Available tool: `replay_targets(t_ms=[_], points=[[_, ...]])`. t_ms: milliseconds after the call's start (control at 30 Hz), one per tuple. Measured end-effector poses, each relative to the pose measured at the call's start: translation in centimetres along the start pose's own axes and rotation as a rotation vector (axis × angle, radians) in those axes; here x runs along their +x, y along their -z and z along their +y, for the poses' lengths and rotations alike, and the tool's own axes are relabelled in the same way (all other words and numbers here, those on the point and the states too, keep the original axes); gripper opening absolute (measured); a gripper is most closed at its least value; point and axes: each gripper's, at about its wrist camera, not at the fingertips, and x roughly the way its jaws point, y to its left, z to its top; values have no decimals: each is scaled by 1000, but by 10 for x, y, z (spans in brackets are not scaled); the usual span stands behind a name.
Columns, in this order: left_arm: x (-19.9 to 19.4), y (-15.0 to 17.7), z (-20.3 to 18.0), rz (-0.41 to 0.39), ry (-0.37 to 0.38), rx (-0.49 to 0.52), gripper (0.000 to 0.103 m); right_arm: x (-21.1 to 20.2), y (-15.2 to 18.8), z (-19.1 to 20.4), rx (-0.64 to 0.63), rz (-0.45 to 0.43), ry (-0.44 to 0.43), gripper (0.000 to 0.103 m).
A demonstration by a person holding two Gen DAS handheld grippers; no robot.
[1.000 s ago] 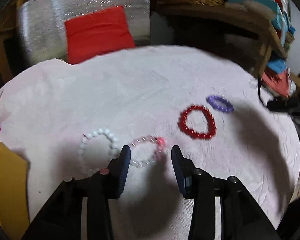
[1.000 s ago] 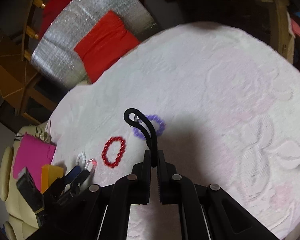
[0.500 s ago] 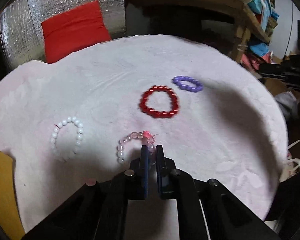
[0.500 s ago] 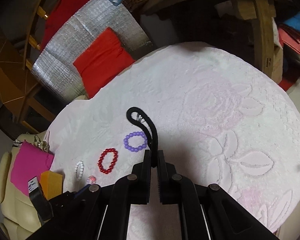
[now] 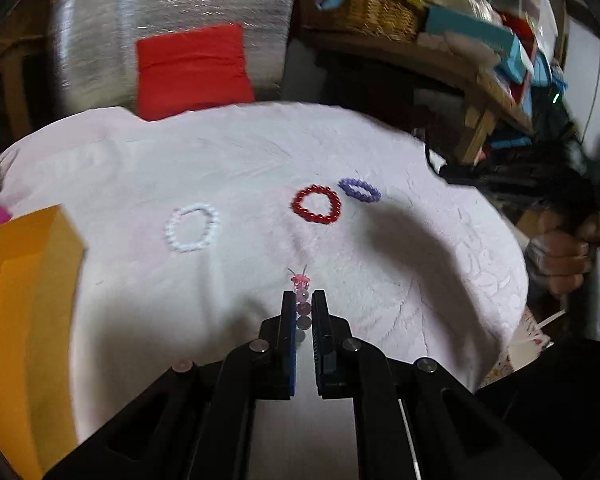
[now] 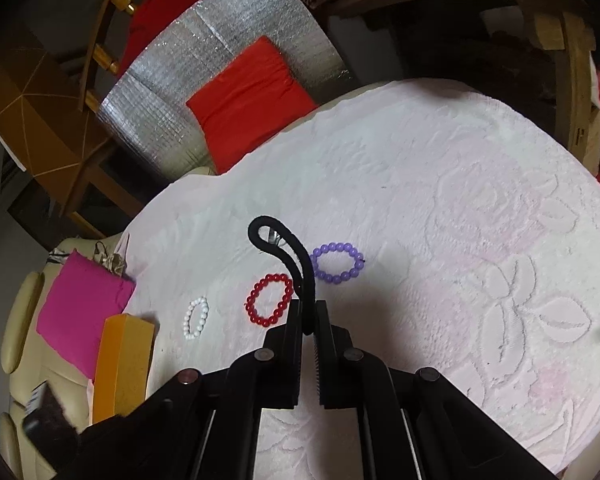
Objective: Organize jewelry
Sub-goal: 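Carry the bracelet and hair tie into the orange box and open both tools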
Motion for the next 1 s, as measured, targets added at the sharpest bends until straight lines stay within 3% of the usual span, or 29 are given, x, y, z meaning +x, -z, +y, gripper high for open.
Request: replay_targets(t_ms=[267,433,533,767,1000], points=[[-91,7,43,-130,-79,-66,7,22,18,32,-60,52,-4,6],[-152,26,94,-170,-220,-130,7,48,43,90,-144,109,-92,6],[-171,42,121,-162,-320,-141,7,67,69,143,-228,157,-190,6],[-172,72,169,-120,-358,-223,7,103,125,258,-381,259,-375,6],[-160,91,191,-101,-365,-263,8,133,156,315,-466,323,-374,7]])
